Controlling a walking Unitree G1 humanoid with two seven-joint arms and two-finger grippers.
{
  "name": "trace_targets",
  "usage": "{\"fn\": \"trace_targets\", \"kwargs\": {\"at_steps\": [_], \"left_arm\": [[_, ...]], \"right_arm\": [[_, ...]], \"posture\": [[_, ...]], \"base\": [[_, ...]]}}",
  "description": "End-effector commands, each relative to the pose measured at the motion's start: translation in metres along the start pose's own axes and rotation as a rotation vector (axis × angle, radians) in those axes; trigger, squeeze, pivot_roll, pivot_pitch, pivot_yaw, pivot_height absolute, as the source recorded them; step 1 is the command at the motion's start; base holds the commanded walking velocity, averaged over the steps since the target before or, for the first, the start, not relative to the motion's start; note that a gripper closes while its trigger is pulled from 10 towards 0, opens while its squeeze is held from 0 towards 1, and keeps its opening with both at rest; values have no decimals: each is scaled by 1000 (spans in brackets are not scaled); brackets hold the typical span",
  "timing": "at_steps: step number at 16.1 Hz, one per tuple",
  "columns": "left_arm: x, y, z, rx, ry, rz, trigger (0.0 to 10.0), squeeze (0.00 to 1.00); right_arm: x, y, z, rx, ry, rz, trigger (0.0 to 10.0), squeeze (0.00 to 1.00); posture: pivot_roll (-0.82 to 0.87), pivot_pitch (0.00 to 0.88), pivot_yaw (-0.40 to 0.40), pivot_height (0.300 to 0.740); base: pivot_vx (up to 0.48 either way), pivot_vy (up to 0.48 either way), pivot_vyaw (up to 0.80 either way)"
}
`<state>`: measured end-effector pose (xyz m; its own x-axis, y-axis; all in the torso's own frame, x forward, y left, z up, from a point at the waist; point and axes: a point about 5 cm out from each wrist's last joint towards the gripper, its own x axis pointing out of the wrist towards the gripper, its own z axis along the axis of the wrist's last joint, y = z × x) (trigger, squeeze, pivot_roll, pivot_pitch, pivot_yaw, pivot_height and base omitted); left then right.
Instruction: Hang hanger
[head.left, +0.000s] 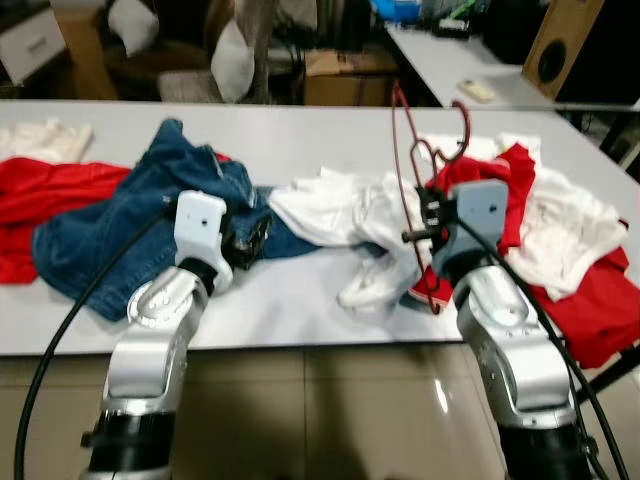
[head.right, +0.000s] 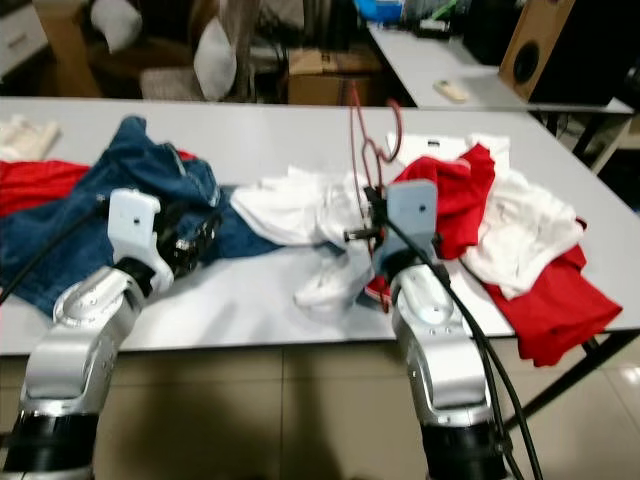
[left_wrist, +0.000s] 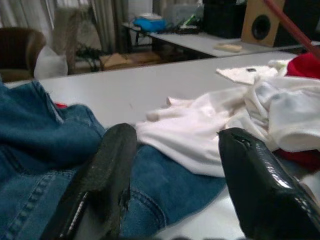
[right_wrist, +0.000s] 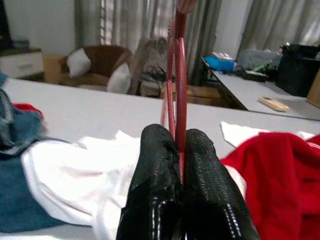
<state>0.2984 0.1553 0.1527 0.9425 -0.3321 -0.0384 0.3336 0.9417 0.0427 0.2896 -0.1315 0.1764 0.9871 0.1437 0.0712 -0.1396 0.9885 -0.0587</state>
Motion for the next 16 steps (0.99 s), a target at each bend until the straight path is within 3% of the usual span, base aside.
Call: {"fn": "trace_targets", "kwargs": {"at_steps": [1,4,13,16], "left_arm": [[2,1,0,12,4,19,10000,0],[3,-8,0,5,6,1,10000,0],[9,-9,-5,19,25,-32,10000,0],[14,-21,-2,50,9,-95,10000,0]], "right_arm": [[-4,-5,-4,23,18,-7,10000,0],[-5,-12,-8,17,30,-21,10000,0],[-17,-18,-13,14,50,-83,10000,0],[-19,-26,-13,5,49,-125,10000,0]], "posture": [[-51,0,28,740],[-40,0,43,740],[-90,0,82,740],[-109,0,85,740]], "base": [[0,345,0],[0,346,0],[0,345,0],[0,-280,0]]}}
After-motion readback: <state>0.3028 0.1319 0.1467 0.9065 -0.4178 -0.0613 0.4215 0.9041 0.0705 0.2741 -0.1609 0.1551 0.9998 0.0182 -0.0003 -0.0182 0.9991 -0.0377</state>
